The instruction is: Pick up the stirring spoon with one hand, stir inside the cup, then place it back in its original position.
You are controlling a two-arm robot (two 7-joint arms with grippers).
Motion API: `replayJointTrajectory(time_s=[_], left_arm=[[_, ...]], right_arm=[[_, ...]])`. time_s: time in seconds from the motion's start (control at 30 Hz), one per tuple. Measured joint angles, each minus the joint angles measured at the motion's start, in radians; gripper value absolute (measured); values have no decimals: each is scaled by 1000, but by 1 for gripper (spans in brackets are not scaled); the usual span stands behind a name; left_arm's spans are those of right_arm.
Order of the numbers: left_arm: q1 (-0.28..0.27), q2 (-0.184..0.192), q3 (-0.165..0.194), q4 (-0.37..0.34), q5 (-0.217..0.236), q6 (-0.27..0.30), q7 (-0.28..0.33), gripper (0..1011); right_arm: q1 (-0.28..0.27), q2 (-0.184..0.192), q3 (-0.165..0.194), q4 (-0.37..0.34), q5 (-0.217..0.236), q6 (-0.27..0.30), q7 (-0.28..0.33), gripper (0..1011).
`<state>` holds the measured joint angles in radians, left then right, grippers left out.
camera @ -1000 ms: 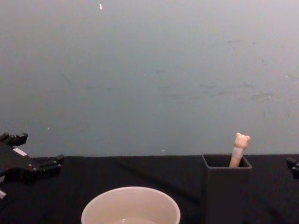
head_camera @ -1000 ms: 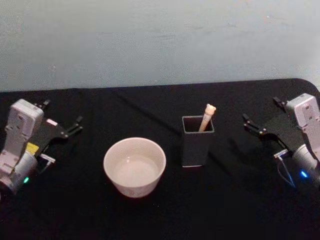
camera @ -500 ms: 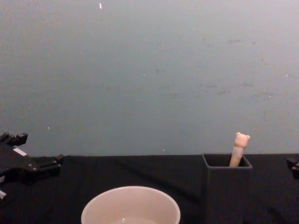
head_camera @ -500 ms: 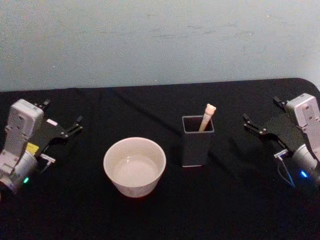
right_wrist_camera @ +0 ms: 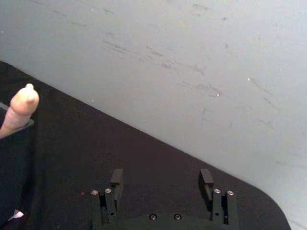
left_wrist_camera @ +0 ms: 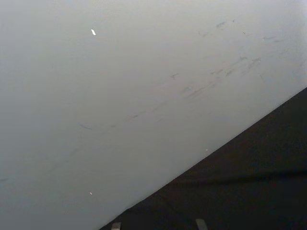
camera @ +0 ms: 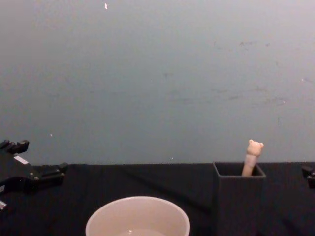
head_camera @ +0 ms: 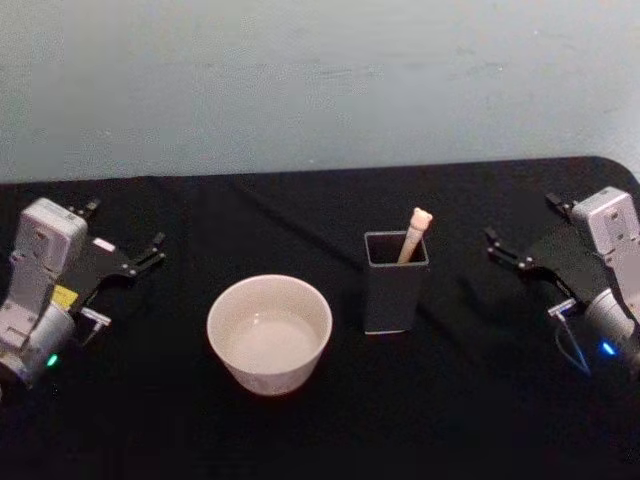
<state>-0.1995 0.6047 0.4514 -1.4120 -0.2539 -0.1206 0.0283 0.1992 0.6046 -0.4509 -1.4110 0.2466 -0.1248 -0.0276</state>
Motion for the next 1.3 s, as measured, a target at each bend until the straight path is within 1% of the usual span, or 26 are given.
replayJointTrajectory(time_s=[0.03,0.13,0.2,0.27,0.3,0.4,0.47,0.5,0.53,0.57,0.6,0.63,0.7,0.73,0.77,0.8,0.93,1.03,1.1,1.2,1.27,1.3], left_arm=[[0,0,0,0,0,0,0,1001],[0,0,0,0,0,0,0,1001],[0,0,0,0,0,0,0,1001],[0,0,0,0,0,0,0,1002],[0,0,0,0,0,0,0,1002],[0,0,0,0,0,0,0,1001],[0,0,0,0,0,0,0,1001],[0,0,0,0,0,0,0,1001],[0,0,0,0,0,0,0,1001],[0,0,0,0,0,0,0,1001],[0,0,0,0,0,0,0,1001],[0,0,0,0,0,0,0,1001],[0,0,0,0,0,0,0,1001],[0,0,0,0,0,0,0,1001],[0,0,0,0,0,0,0,1002],[0,0,0,0,0,0,0,1001],[0,0,0,0,0,0,0,1001],[0,0,0,0,0,0,0,1001],[0,0,0,0,0,0,0,1001],[0,0,0,0,0,0,0,1001],[0,0,0,0,0,0,0,1001],[0,0,0,0,0,0,0,1001]], right_arm=[[-1,0,1,1,-10,-9,2,1002],[-4,3,5,2,-18,-23,14,1002],[-10,9,15,-5,-16,-29,32,1002],[-19,18,24,-17,-2,-29,50,1002],[-31,29,36,-36,18,-26,72,1002],[-51,47,53,-65,54,-16,114,1002],[-80,74,74,-105,104,-6,173,1002],[-80,74,74,-105,104,-6,173,1002],[-88,82,79,-115,119,-4,189,1002],[-104,96,92,-136,152,0,227,1002],[-111,102,97,-145,169,2,246,1002],[-126,115,107,-165,202,4,285,1002],[-137,123,116,-180,234,8,322,1002],[-143,127,122,-191,258,13,349,1002],[-145,128,125,-196,270,17,363,1002],[-146,128,128,-202,291,25,390,1002],[-139,118,129,-205,324,46,433,1002],[-118,94,121,-197,346,75,469,1002],[-110,83,118,-192,348,84,476,1002],[-84,52,109,-180,346,107,478,1002],[-80,47,108,-178,344,111,478,1002],[-68,33,103,-172,339,123,474,1002]])
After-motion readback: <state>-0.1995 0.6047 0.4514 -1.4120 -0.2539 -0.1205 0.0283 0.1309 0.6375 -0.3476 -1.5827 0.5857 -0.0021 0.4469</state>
